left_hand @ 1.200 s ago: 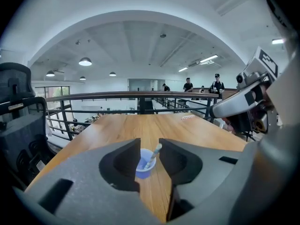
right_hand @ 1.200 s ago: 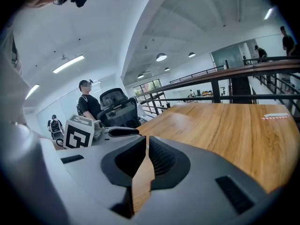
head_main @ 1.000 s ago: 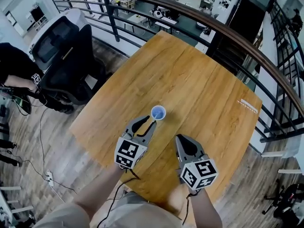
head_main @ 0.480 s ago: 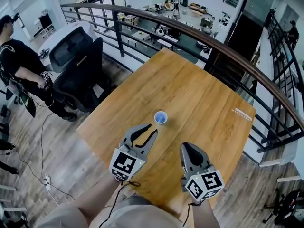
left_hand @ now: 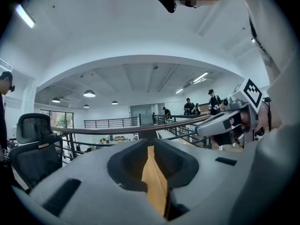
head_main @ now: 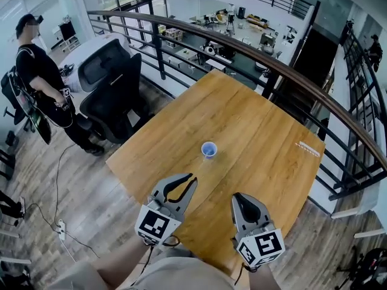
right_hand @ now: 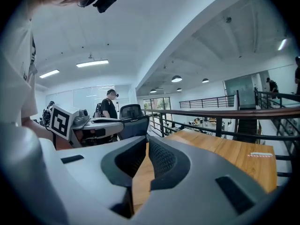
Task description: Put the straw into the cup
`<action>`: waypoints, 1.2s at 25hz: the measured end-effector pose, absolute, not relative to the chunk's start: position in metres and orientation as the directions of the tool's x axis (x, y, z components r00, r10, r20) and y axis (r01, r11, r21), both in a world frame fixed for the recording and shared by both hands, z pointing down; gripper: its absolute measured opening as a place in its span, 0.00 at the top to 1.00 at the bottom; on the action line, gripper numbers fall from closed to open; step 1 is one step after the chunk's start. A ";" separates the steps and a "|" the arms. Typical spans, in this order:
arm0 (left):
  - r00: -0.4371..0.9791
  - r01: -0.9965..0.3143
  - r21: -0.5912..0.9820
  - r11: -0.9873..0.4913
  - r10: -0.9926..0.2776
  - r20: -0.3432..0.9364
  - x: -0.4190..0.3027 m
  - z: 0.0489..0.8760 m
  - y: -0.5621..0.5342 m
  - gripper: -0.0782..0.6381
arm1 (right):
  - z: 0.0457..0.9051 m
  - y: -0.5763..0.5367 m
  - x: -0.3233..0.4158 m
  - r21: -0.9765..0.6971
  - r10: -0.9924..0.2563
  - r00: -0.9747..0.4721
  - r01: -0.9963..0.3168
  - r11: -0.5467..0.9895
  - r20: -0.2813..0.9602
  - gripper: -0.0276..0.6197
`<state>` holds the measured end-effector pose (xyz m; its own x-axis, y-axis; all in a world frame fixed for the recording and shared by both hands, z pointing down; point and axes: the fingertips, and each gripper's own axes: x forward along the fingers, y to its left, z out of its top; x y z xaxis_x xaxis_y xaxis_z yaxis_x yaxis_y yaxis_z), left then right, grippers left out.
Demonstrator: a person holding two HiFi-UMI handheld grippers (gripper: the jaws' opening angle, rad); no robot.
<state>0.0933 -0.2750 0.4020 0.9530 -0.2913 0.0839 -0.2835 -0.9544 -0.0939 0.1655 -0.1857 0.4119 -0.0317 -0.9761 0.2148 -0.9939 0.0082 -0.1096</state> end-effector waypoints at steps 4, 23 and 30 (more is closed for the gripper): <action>0.955 -0.263 -0.076 -0.962 -0.270 0.119 0.084 0.419 -0.261 0.82 | 0.431 -0.174 0.160 -0.140 -0.968 -0.036 -0.990 0.001 0.247 0.91; 0.959 -0.178 -0.040 -0.983 -0.183 0.218 0.064 0.464 -0.221 0.87 | 0.443 -0.163 0.129 -0.148 -0.966 -0.083 -0.988 0.047 0.246 0.91; 0.960 -0.171 0.000 -0.985 -0.167 0.226 0.066 0.464 -0.223 0.87 | 0.445 -0.161 0.133 -0.144 -0.962 -0.067 -0.989 0.029 0.266 0.91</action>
<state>0.0661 -0.2234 0.4645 0.9597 -0.1669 0.2263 -0.1714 -0.9852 0.0000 0.1332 -0.1612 0.4454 -0.0665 -0.9617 0.2661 -0.9891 0.0285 -0.1443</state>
